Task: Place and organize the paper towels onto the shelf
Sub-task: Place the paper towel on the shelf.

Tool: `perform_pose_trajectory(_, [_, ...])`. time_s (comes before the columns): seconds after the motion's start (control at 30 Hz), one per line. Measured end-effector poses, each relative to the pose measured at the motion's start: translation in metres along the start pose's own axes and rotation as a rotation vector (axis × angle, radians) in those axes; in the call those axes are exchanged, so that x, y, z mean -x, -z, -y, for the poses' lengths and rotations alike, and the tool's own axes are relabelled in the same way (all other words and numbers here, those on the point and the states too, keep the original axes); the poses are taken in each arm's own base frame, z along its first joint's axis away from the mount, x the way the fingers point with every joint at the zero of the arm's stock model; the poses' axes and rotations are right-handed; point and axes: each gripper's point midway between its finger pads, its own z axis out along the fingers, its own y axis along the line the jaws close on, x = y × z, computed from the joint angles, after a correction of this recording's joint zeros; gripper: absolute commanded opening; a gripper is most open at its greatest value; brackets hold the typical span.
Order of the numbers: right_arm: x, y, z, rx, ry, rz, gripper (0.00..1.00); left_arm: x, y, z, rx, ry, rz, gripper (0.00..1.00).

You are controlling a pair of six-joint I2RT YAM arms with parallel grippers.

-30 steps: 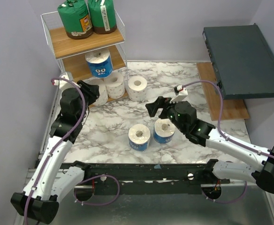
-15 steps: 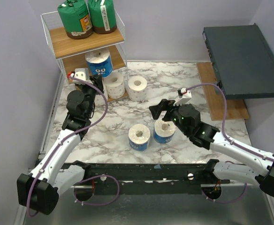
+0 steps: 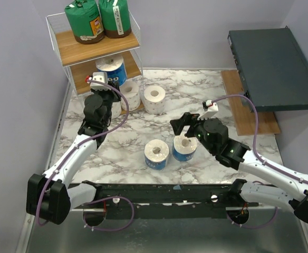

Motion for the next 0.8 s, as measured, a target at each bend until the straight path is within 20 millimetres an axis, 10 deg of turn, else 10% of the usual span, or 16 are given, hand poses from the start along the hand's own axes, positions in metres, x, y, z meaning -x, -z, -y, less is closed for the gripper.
perform_pose_trajectory(0.8, [-0.004,0.004,0.004,-0.01,0.008,-0.016,0.93,-0.01,-0.058,0.001,0.034,-0.054,0.048,0.32])
